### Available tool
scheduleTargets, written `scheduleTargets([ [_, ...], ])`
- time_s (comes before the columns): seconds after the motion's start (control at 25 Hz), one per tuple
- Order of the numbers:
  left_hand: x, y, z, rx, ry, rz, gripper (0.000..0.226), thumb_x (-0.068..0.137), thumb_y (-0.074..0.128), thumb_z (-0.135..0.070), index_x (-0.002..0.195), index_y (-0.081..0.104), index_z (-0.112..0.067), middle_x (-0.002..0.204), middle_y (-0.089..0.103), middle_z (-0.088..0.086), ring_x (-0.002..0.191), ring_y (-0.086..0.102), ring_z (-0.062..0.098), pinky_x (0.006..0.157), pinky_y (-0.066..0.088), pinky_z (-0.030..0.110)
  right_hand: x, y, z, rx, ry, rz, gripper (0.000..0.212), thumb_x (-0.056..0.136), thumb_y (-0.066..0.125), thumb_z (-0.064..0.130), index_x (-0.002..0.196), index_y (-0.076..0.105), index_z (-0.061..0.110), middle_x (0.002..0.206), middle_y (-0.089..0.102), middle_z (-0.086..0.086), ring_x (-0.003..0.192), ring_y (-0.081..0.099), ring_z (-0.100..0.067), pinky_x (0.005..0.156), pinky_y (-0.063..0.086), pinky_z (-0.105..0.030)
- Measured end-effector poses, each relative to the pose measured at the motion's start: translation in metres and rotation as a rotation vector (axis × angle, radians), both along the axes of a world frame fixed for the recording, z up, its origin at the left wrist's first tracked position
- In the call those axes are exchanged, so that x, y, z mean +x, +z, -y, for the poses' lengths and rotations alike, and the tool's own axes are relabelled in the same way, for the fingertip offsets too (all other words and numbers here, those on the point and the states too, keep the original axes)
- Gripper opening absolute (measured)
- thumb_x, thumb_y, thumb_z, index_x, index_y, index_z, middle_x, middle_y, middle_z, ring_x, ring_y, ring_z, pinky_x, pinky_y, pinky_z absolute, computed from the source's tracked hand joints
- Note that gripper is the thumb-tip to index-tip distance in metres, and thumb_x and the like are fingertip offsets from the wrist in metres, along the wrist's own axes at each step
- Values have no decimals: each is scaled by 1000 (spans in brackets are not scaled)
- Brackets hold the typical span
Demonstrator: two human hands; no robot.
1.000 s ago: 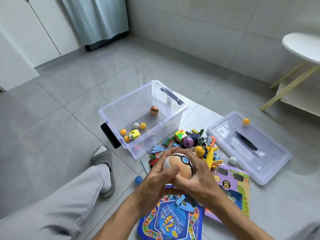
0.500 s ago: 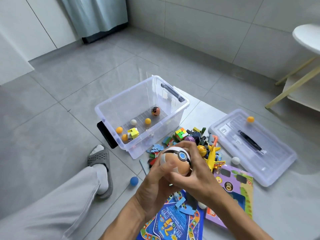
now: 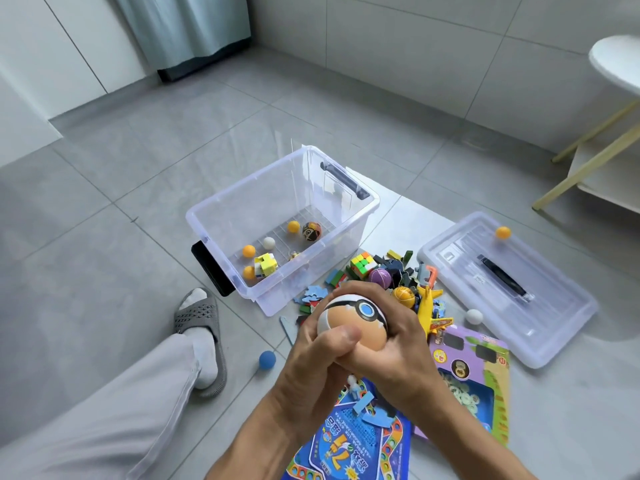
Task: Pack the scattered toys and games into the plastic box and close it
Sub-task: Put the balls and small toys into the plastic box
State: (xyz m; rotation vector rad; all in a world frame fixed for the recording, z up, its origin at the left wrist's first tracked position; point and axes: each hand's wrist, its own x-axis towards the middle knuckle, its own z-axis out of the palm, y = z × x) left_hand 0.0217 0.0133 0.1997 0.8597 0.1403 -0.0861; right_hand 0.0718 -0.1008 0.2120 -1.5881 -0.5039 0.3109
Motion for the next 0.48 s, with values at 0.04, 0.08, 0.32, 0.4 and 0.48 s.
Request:
scheduleTargets([
  [0.04, 0, 1, 4, -15, 27, -11, 51, 72, 66, -24, 117, 59, 0, 107, 61, 22, 100, 63, 32, 84, 54, 38, -2, 2, -2, 8, -16, 12, 39, 65, 76, 2, 100, 68, 19, 88, 71, -7, 77, 71, -23, 65, 58, -47],
  [0.08, -1, 1, 7, -37, 42, -29, 53, 71, 66, -25, 117, 58, 2, 107, 62, 22, 100, 63, 32, 84, 54, 38, -2, 2, -3, 6, -25, 32, 39, 65, 75, 3, 99, 68, 20, 87, 71, -6, 77, 71, -23, 65, 58, -45],
  [0.32, 1, -26, 3, 88, 126, -663, 58, 88, 53, -61, 118, 63, -13, 101, 72, 21, 87, 71, 33, 76, 57, 42, 3, -63, -5, -15, -134, -675, 49, 64, 80, 42, 108, 66, 26, 103, 69, -15, 79, 69, -24, 62, 55, -33],
  [0.4, -1, -41, -10, 88, 281, -799, 52, 93, 44, -58, 127, 54, -20, 104, 68, 18, 87, 70, 33, 76, 55, 42, 17, -85, -15, 6, -195, -936, 54, 68, 80, 46, 114, 66, 20, 108, 64, -20, 83, 66, -30, 70, 58, -40],
  [0.48, -3, -52, -27, 93, 415, -816, 48, 96, 42, -54, 128, 52, -20, 109, 64, 14, 91, 67, 30, 71, 54, 39, 46, -93, -42, 70, -220, -1042, 49, 80, 71, 45, 117, 62, 13, 107, 61, -19, 85, 64, -31, 75, 58, -41],
])
